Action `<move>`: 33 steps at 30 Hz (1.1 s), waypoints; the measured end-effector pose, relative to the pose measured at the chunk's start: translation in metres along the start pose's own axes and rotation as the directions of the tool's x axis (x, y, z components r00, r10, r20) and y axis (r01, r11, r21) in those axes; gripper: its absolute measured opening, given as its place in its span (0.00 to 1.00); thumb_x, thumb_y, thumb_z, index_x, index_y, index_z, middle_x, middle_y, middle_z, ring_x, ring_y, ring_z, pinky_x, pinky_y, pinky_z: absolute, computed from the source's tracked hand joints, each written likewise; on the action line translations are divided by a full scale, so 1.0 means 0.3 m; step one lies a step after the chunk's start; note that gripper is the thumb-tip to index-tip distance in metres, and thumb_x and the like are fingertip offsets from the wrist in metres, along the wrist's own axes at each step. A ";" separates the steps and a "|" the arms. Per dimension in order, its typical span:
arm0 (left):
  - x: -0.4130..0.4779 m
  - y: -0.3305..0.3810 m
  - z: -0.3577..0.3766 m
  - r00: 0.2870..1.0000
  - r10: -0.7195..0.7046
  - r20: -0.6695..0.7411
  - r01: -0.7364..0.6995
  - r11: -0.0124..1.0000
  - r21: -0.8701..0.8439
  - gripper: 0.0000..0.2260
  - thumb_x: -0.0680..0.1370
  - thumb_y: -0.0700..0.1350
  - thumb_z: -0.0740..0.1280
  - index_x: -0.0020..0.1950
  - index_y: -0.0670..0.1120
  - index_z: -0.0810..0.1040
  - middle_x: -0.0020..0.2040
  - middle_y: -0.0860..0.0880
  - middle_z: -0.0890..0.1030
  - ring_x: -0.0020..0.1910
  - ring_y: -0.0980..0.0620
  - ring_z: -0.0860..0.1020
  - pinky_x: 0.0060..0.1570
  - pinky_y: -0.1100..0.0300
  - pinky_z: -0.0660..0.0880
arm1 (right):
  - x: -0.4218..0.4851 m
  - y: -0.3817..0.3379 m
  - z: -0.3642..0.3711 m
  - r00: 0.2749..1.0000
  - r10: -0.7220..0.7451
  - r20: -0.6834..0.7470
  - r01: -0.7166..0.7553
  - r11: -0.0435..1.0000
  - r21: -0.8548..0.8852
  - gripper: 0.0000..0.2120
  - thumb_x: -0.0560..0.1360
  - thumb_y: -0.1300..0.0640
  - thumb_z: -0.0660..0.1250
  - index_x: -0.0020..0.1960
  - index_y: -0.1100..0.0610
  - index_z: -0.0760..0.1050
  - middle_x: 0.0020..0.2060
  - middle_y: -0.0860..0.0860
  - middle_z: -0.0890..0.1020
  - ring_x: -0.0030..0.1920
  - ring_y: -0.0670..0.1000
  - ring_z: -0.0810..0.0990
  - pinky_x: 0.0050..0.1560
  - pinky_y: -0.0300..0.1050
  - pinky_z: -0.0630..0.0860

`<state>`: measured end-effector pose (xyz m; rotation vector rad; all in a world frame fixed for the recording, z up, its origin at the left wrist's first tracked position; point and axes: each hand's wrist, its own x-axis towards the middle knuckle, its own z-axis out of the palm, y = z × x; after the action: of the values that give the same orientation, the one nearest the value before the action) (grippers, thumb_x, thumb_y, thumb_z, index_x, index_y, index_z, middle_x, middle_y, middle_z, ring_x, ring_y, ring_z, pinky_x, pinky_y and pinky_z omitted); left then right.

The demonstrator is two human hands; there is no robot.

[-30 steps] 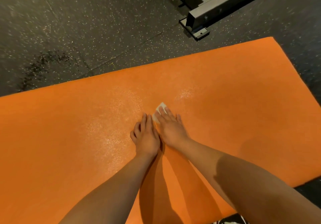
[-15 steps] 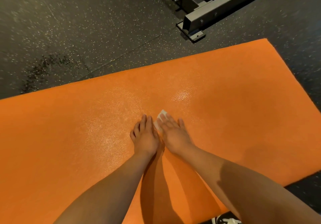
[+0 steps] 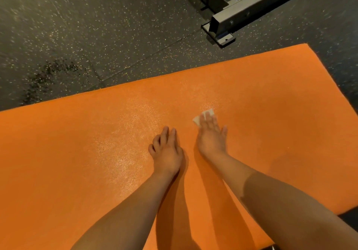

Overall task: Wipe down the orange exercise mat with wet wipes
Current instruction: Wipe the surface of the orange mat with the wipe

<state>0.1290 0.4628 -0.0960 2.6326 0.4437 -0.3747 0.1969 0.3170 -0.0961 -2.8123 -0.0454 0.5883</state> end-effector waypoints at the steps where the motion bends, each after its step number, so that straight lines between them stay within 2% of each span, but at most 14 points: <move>1: -0.004 0.000 -0.003 1.000 -0.002 0.000 0.002 1.000 0.008 0.27 0.81 0.50 0.60 0.80 0.55 0.58 0.82 0.53 0.52 0.76 0.45 0.54 0.72 0.44 0.52 | -0.005 0.007 -0.004 0.999 0.047 0.003 -0.047 0.999 0.016 0.31 0.84 0.57 0.50 0.83 0.49 0.43 0.82 0.45 0.41 0.81 0.49 0.38 0.78 0.64 0.40; 3: -0.006 0.006 -0.001 1.000 -0.004 -0.002 0.004 1.000 0.011 0.27 0.81 0.50 0.60 0.80 0.55 0.58 0.82 0.53 0.52 0.76 0.45 0.55 0.72 0.44 0.53 | -0.032 -0.029 0.005 1.000 -0.008 0.022 0.007 0.999 0.046 0.31 0.83 0.57 0.51 0.83 0.49 0.44 0.82 0.46 0.42 0.81 0.49 0.37 0.79 0.62 0.40; 6: -0.003 0.008 -0.014 1.000 -0.015 0.013 0.015 1.000 -0.012 0.26 0.82 0.49 0.58 0.80 0.55 0.59 0.82 0.53 0.53 0.74 0.45 0.56 0.72 0.45 0.54 | -0.083 -0.108 0.046 0.952 -0.286 0.113 0.287 0.958 0.007 0.30 0.85 0.52 0.52 0.83 0.48 0.46 0.82 0.46 0.44 0.81 0.49 0.39 0.78 0.60 0.39; 8: 0.003 0.000 -0.025 1.000 -0.007 0.002 0.007 1.000 -0.017 0.25 0.81 0.49 0.59 0.79 0.57 0.61 0.81 0.53 0.56 0.72 0.45 0.59 0.70 0.47 0.56 | -0.075 -0.108 0.046 0.933 -0.335 0.131 0.343 0.938 -0.043 0.29 0.85 0.51 0.52 0.83 0.48 0.46 0.82 0.45 0.45 0.81 0.47 0.39 0.78 0.61 0.38; 10: 0.011 -0.013 -0.034 1.000 -0.011 -0.007 0.010 0.999 -0.047 0.25 0.80 0.48 0.61 0.78 0.58 0.63 0.80 0.54 0.57 0.71 0.45 0.60 0.68 0.47 0.57 | -0.039 -0.081 0.021 0.964 -0.241 0.112 0.249 0.966 -0.064 0.30 0.84 0.54 0.51 0.83 0.48 0.44 0.82 0.45 0.43 0.81 0.48 0.38 0.78 0.62 0.38; 13: 0.038 -0.029 -0.044 0.999 -0.038 -0.032 0.036 0.998 -0.057 0.24 0.81 0.48 0.61 0.77 0.60 0.64 0.81 0.54 0.55 0.72 0.44 0.60 0.68 0.47 0.55 | 0.021 -0.049 -0.017 0.999 0.021 0.043 -0.020 1.000 -0.011 0.32 0.83 0.58 0.50 0.83 0.51 0.40 0.82 0.47 0.38 0.81 0.50 0.36 0.78 0.64 0.40; 14: 0.054 -0.034 -0.049 0.997 -0.055 -0.048 0.053 0.998 -0.043 0.24 0.81 0.49 0.61 0.78 0.59 0.64 0.82 0.54 0.54 0.72 0.45 0.58 0.68 0.47 0.54 | 0.033 -0.060 -0.018 0.999 0.040 0.036 -0.040 0.999 0.013 0.32 0.83 0.58 0.50 0.83 0.52 0.39 0.81 0.48 0.38 0.81 0.51 0.35 0.78 0.64 0.40; 15: 0.070 -0.039 -0.054 0.995 -0.074 -0.066 0.072 0.997 -0.031 0.24 0.81 0.49 0.60 0.78 0.59 0.63 0.82 0.53 0.53 0.73 0.45 0.57 0.68 0.46 0.53 | 0.036 -0.084 -0.014 0.999 0.013 0.036 -0.014 0.999 0.035 0.33 0.83 0.58 0.51 0.83 0.52 0.39 0.81 0.48 0.37 0.80 0.51 0.34 0.78 0.63 0.40; 17: 0.105 -0.041 -0.070 0.989 -0.118 -0.084 0.114 0.992 -0.045 0.25 0.82 0.49 0.59 0.79 0.58 0.61 0.83 0.53 0.51 0.76 0.46 0.53 0.70 0.46 0.50 | 0.020 -0.145 0.014 0.984 -0.162 0.072 0.159 0.986 0.053 0.32 0.84 0.57 0.51 0.83 0.51 0.41 0.82 0.47 0.39 0.80 0.50 0.34 0.79 0.62 0.38; 20: 0.149 -0.037 -0.082 0.988 -0.135 -0.069 0.131 0.990 -0.058 0.25 0.82 0.50 0.58 0.80 0.59 0.59 0.83 0.53 0.48 0.77 0.47 0.50 0.71 0.45 0.49 | 0.028 -0.169 0.044 0.919 -0.378 0.115 0.381 0.925 -0.007 0.28 0.86 0.53 0.49 0.83 0.48 0.44 0.82 0.45 0.43 0.81 0.47 0.37 0.79 0.61 0.37; 26: 0.174 -0.053 -0.088 0.990 -0.114 -0.081 0.113 0.993 -0.023 0.24 0.82 0.52 0.59 0.78 0.61 0.61 0.82 0.52 0.53 0.74 0.46 0.54 0.69 0.46 0.53 | 0.173 -0.135 -0.011 0.996 -0.073 -0.045 0.075 0.997 0.034 0.28 0.85 0.55 0.48 0.83 0.52 0.44 0.82 0.46 0.42 0.81 0.48 0.37 0.79 0.59 0.39; 29: 0.208 -0.049 -0.101 0.987 -0.123 -0.099 0.121 0.992 -0.026 0.24 0.82 0.52 0.59 0.78 0.61 0.61 0.82 0.53 0.53 0.73 0.45 0.55 0.70 0.45 0.53 | 0.170 -0.239 0.001 0.966 -0.256 0.012 0.254 0.963 0.092 0.28 0.85 0.55 0.51 0.83 0.51 0.48 0.82 0.47 0.46 0.81 0.47 0.39 0.80 0.57 0.38; 31: 0.232 -0.061 -0.114 0.992 -0.110 -0.068 0.109 0.994 -0.015 0.25 0.82 0.53 0.58 0.79 0.62 0.59 0.83 0.54 0.49 0.74 0.45 0.54 0.71 0.44 0.51 | 0.167 -0.267 0.004 0.905 -0.417 0.083 0.416 0.909 0.039 0.28 0.85 0.54 0.50 0.83 0.50 0.48 0.82 0.46 0.45 0.81 0.46 0.39 0.79 0.56 0.36; 33: 0.240 -0.084 -0.121 0.995 -0.088 -0.038 0.088 0.996 0.011 0.25 0.82 0.55 0.57 0.79 0.64 0.57 0.83 0.55 0.47 0.74 0.46 0.53 0.71 0.43 0.51 | 0.195 -0.228 -0.010 0.878 -0.473 0.074 0.478 0.877 -0.058 0.28 0.85 0.54 0.50 0.83 0.50 0.47 0.82 0.46 0.46 0.81 0.47 0.40 0.79 0.58 0.36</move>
<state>0.1923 0.5188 -0.0978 2.6422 0.5725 -0.3579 0.2533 0.3871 -0.0979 -2.6956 -0.7637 0.5511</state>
